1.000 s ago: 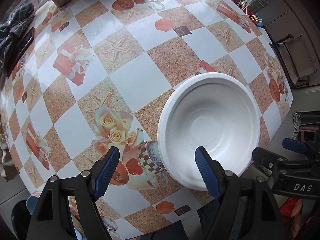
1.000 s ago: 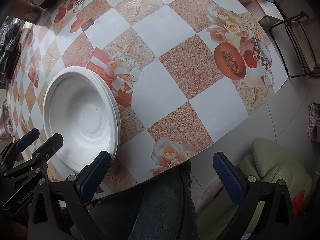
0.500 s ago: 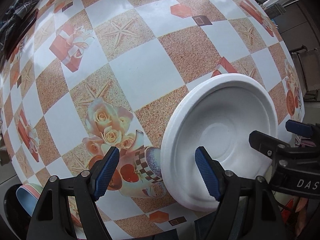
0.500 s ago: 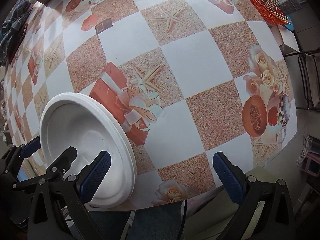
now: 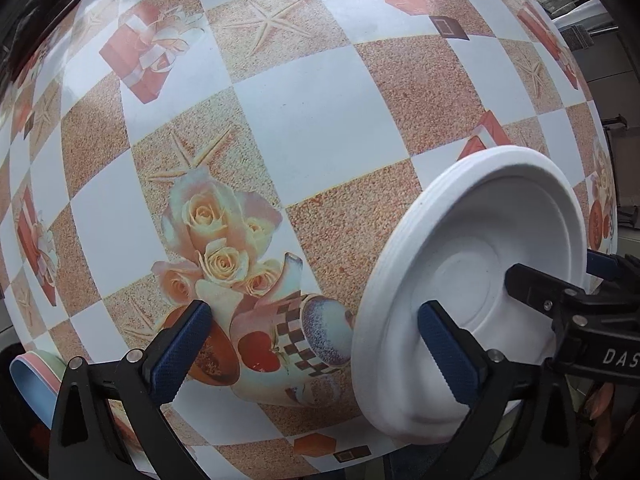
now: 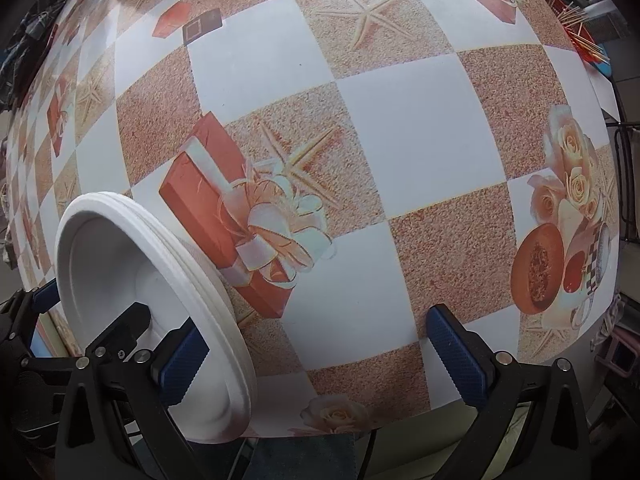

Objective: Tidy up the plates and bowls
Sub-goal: 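Move both grippers to the white bowl stack rim and close them, then lift the white bowl stack off the table with both grippers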

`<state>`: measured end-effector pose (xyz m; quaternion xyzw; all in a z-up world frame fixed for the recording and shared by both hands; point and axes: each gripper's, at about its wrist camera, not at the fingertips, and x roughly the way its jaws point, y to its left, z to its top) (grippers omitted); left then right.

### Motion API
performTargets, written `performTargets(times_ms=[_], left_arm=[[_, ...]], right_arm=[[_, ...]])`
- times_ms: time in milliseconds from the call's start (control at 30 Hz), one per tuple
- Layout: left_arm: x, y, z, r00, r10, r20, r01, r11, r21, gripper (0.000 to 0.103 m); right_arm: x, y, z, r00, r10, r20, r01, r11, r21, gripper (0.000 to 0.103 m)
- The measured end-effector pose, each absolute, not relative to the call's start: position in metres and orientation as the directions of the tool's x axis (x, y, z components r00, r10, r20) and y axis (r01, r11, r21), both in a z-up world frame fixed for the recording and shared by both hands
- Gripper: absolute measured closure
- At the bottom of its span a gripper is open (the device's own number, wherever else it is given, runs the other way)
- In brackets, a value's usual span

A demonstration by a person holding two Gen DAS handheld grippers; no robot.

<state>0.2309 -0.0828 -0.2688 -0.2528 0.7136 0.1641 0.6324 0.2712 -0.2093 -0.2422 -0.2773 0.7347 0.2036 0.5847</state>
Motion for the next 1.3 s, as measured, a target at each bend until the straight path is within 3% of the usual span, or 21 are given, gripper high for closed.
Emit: performTargets(times_ms=[467, 567, 667, 733, 800, 900, 967, 1300], left_arm=[[0.230, -0.091, -0.265, -0.078, -0.148, -0.986, -0.586, 0.807, -0.074, 0.000], [0.237, -0.092, -0.262, -0.080, -0.142, -0.987, -0.550, 0.832, -0.074, 0.008], [0.241, -0.102, -0.253, -0.055, -0.151, -0.987, -0.503, 0.858, -0.104, 0.029], [0.243, -0.107, -0.250, -0.043, -0.173, -0.984, -0.481, 0.867, -0.132, 0.050], [0.245, -0.112, -0.248, -0.034, -0.196, -0.980, -0.460, 0.874, -0.158, 0.063], [0.243, -0.112, -0.248, -0.031, -0.195, -0.980, -0.453, 0.877, -0.160, 0.064], [0.239, -0.113, -0.247, -0.030, -0.191, -0.981, -0.444, 0.882, -0.158, 0.066], [0.174, -0.100, -0.249, -0.031, -0.171, -0.985, -0.463, 0.876, -0.137, 0.065]], right_arm=[[0.269, -0.216, -0.242, -0.169, -0.176, -0.970, -0.643, 0.766, -0.027, 0.000], [0.272, -0.215, -0.243, -0.167, -0.189, -0.968, -0.640, 0.768, -0.039, 0.000], [0.268, -0.211, -0.238, -0.157, -0.168, -0.973, -0.651, 0.759, -0.026, 0.010], [0.263, -0.208, -0.236, -0.155, -0.158, -0.975, -0.657, 0.754, -0.017, 0.022], [0.258, -0.204, -0.232, -0.159, -0.145, -0.977, -0.665, 0.747, -0.003, 0.035], [0.249, -0.194, -0.229, -0.187, -0.117, -0.975, -0.675, 0.736, 0.041, 0.066], [0.243, -0.189, -0.229, -0.201, -0.117, -0.972, -0.676, 0.735, 0.052, 0.075], [0.187, -0.170, -0.234, -0.216, -0.160, -0.963, -0.715, 0.697, 0.045, 0.074]])
